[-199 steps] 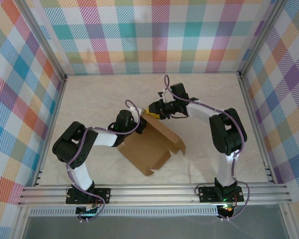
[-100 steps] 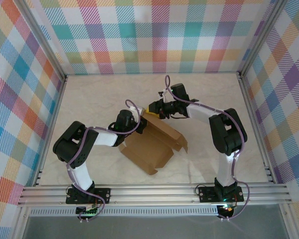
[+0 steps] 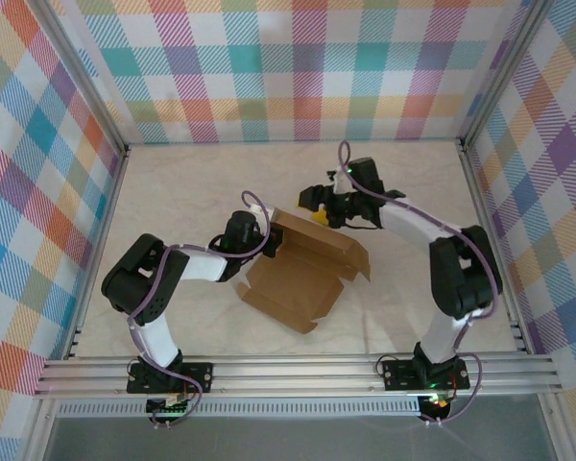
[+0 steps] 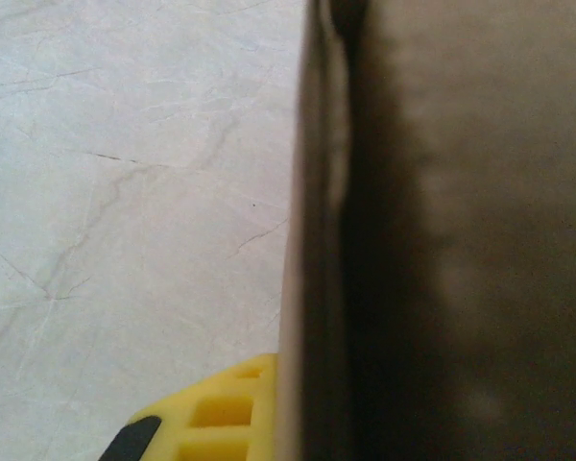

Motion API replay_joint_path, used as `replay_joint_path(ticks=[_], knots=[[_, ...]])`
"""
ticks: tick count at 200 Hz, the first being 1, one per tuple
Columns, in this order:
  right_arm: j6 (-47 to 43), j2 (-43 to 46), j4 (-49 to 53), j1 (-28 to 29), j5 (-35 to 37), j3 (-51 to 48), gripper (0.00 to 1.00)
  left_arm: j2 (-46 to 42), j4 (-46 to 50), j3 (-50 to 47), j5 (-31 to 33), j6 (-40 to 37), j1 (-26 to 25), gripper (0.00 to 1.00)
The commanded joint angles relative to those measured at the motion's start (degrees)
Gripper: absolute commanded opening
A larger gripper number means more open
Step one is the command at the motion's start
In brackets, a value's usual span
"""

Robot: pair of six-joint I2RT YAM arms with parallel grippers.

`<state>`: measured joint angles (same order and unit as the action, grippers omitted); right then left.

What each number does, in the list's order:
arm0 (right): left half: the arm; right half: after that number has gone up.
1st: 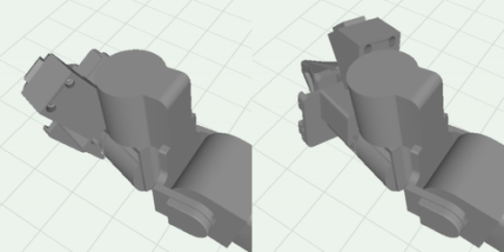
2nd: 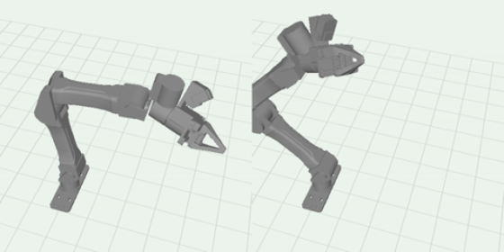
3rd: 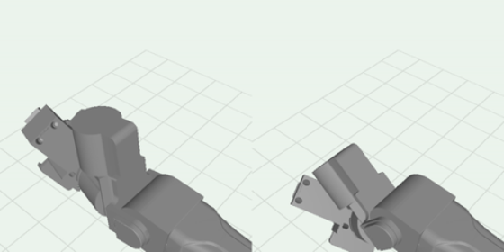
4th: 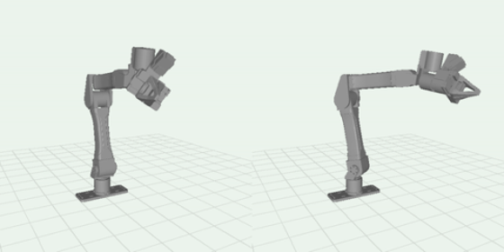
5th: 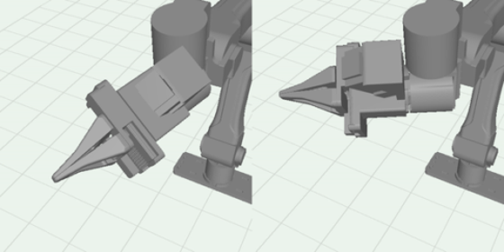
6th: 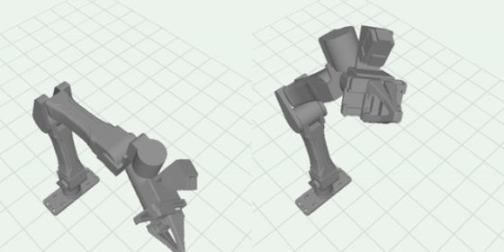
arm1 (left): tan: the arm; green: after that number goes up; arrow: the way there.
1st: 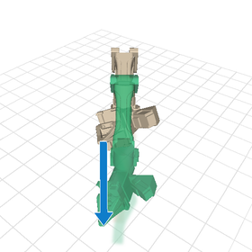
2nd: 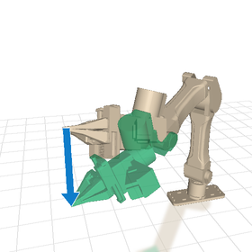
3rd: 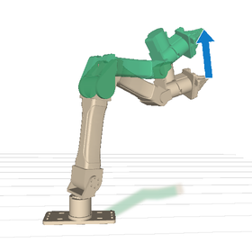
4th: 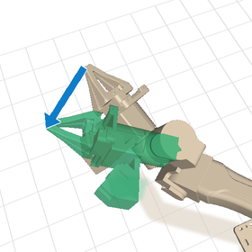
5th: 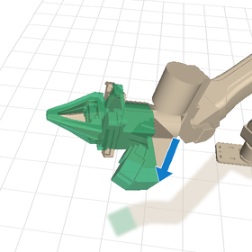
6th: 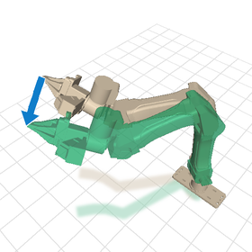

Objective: Fold the paper box

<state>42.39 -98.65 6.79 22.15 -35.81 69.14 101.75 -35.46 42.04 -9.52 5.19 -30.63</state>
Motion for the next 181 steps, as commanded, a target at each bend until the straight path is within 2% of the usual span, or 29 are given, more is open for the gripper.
replay_joint_path(ticks=[1, 61, 93, 131, 153, 181], knots=[[-1.3, 7.2, 2.3, -2.8, 6.4, -1.7, 0.80, -2.1, 3.2, 1.7, -1.5, 2.7, 0.2, 0.00], [-2.7, 23.0, 4.9, -7.6, 15.4, -8.4, 0.80, -2.2, 5.2, 4.5, -5.5, 9.5, 2.2, 0.00], [-1.8, 34.5, 4.9, -9.9, 22.0, -14.3, 0.79, -2.1, 9.0, 7.8, -6.4, 18.5, 5.3, 0.00], [-1.0, 47.7, 10.0, -12.9, 28.8, -19.3, 0.77, -1.5, 5.2, 8.6, -9.9, 30.4, 8.5, 0.00], [-0.8, 52.1, 12.1, -13.3, 28.4, -21.1, 0.77, -0.6, 1.6, 9.1, -12.9, 36.1, 9.3, 0.00], [2.7, 52.0, 6.3, -13.2, 20.1, -24.9, 0.77, 0.9, -5.1, 9.9, -16.6, 42.9, 9.4, 0.00]])
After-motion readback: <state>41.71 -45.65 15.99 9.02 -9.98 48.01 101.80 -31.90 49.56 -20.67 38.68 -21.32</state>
